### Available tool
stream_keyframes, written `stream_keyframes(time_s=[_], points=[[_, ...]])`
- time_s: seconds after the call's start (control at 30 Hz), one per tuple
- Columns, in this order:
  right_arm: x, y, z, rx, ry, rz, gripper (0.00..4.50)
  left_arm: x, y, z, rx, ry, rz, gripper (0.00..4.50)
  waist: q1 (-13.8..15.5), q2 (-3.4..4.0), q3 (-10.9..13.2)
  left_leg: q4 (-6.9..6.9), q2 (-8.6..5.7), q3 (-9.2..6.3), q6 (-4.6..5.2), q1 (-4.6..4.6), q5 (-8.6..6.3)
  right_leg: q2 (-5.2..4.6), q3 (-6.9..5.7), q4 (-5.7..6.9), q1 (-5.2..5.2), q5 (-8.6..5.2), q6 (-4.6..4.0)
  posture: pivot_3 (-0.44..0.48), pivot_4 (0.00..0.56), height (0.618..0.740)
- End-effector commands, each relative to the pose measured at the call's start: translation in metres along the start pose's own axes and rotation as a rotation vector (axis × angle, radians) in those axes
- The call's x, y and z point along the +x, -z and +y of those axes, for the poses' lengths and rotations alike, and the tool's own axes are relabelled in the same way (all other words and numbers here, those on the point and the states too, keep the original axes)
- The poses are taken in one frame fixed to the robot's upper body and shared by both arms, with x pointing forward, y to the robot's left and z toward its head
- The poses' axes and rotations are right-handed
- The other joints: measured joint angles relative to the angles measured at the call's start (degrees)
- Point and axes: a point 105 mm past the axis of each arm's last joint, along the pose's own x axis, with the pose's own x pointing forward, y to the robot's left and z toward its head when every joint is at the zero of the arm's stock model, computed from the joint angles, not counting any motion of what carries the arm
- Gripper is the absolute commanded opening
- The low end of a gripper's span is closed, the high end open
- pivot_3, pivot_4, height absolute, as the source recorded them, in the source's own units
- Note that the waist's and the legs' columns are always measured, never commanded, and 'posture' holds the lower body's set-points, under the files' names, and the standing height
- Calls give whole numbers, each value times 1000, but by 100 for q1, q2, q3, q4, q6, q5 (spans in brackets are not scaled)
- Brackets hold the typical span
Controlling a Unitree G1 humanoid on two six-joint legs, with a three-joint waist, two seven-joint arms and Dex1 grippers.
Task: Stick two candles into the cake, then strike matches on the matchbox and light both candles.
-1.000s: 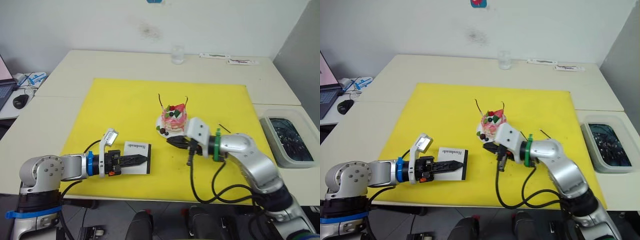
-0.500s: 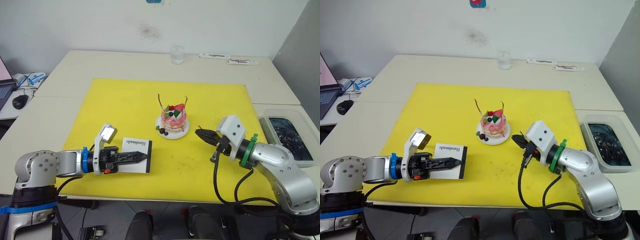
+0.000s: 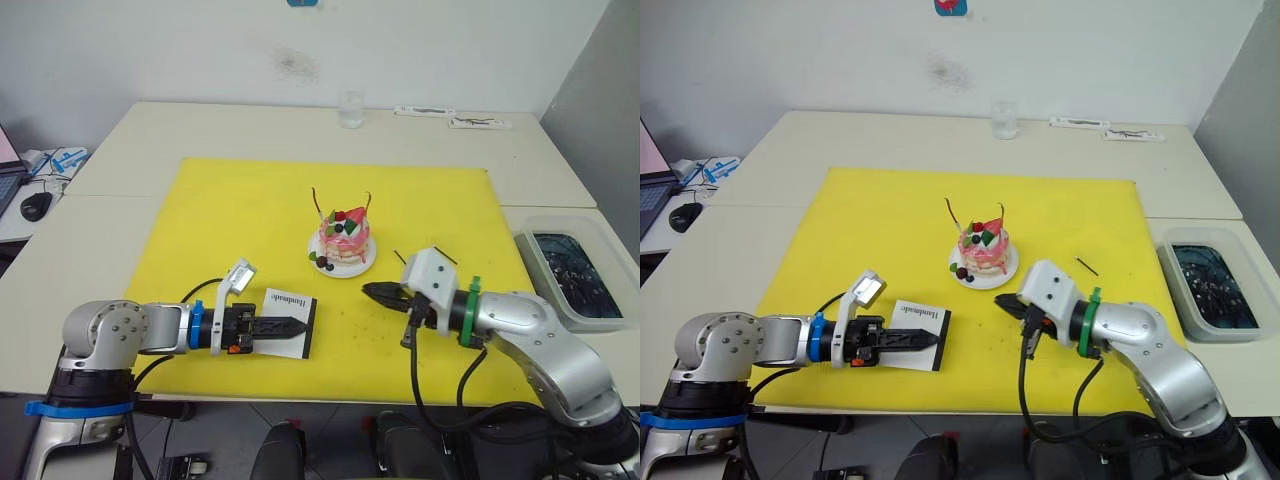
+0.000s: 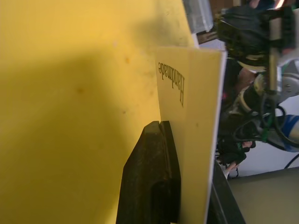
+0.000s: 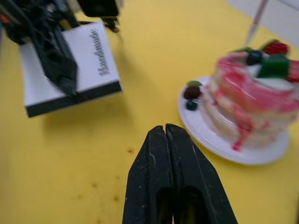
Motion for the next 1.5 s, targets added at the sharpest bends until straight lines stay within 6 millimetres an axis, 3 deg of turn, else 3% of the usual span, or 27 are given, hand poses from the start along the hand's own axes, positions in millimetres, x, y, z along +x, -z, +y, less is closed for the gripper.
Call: stream_keyframes(time_s=[0.03,0.3,0.53,0.9,1.0,1.13,1.5], points=[[11,2,5,-61,-82,6,0,0,-3,2,19,-19,-2,38,-2,0,0,0,0,0,0,0,0,0,0,-1,0,0,0,0,150,740],[25,10,15,-75,-174,16,0,4,-5,5,17,-34,-3,38,4,0,0,-1,0,-1,0,-1,0,0,-2,1,0,11,20,0,150,740],[27,10,14,-81,-167,12,0,4,-6,7,28,-50,-10,1987,2,0,0,4,0,-2,0,0,0,0,-1,1,2,14,25,0,150,740],[28,10,14,-82,-163,10,0,-3,-11,10,-6,-76,-34,1987,2,0,0,5,0,-3,0,1,0,0,-2,4,3,16,27,0,150,740],[28,10,14,-82,-165,8,0,-3,-10,11,-11,-83,-34,1348,3,0,0,4,0,-3,0,1,0,0,-2,3,3,16,27,0,150,740],[29,9,14,-83,-166,5,0,-2,-9,12,-21,-87,-31,136,3,0,0,4,0,-3,0,0,0,0,-1,3,2,16,27,0,150,740],[24,4,5,-97,-104,-15,0,-4,-9,6,7,-56,-38,60,3,0,0,4,0,-3,0,1,0,0,-2,4,2,16,27,0,150,740]])
